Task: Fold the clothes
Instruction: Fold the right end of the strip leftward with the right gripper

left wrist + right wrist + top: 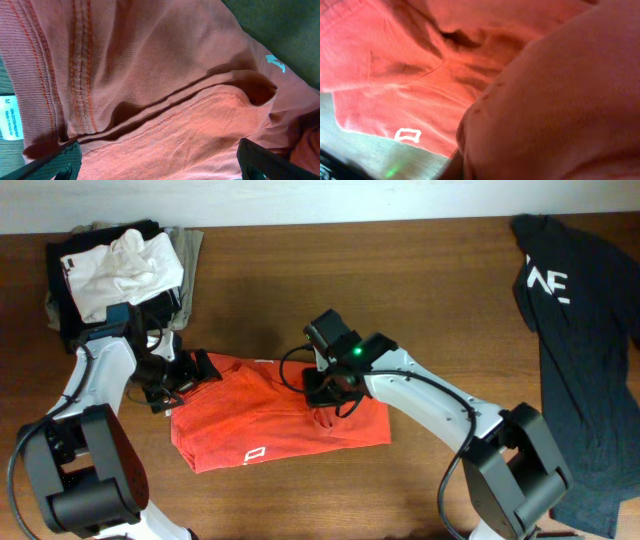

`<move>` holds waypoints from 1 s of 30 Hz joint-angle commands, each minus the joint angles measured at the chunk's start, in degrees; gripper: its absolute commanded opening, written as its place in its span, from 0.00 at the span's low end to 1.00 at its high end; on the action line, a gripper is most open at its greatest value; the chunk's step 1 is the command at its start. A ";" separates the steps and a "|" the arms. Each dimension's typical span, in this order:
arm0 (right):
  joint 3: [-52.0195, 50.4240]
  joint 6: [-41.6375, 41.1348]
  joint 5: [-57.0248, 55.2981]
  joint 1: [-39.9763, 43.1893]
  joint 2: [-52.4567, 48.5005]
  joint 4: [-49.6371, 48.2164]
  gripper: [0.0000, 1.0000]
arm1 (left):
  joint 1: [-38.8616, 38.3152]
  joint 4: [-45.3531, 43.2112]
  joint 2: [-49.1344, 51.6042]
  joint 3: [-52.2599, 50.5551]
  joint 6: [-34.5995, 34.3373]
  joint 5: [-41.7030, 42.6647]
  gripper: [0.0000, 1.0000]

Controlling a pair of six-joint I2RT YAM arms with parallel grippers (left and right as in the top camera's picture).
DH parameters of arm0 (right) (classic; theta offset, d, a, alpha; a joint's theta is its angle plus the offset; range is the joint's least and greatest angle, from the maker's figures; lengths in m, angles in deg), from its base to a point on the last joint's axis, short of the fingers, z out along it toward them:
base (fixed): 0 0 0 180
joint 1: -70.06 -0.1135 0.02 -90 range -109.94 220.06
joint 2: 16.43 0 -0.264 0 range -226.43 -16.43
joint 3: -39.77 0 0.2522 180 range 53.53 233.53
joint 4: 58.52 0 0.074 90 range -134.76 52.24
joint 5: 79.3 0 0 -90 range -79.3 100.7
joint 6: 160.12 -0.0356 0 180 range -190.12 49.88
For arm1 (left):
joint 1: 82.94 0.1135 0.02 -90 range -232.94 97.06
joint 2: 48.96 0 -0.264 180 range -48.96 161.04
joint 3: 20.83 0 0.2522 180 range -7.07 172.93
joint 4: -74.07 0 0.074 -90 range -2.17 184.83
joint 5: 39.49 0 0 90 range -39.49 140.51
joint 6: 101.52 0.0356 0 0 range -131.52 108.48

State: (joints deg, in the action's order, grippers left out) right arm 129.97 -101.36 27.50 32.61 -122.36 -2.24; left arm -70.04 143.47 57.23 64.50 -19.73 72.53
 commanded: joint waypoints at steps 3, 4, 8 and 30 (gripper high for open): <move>0.81 0.72 3.15 -0.90 -0.26 -0.57 0.72 | -0.17 -0.09 -0.68 0.46 0.09 -0.37 0.99; 1.11 2.62 4.46 -0.76 -0.15 -0.57 0.77 | -0.17 -0.09 -0.68 0.46 0.09 -0.39 0.99; 6.34 7.91 5.29 1.11 0.46 4.83 0.88 | -0.17 -0.09 -0.68 0.46 0.11 -0.39 0.99; 7.67 5.68 6.58 1.62 -15.69 -6.91 0.12 | -0.17 -0.09 -0.68 0.46 0.11 -0.37 0.99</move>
State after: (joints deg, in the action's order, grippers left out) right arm 138.01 -95.05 31.20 34.97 -136.37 -8.58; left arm -70.04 143.49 57.23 64.50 -19.73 72.53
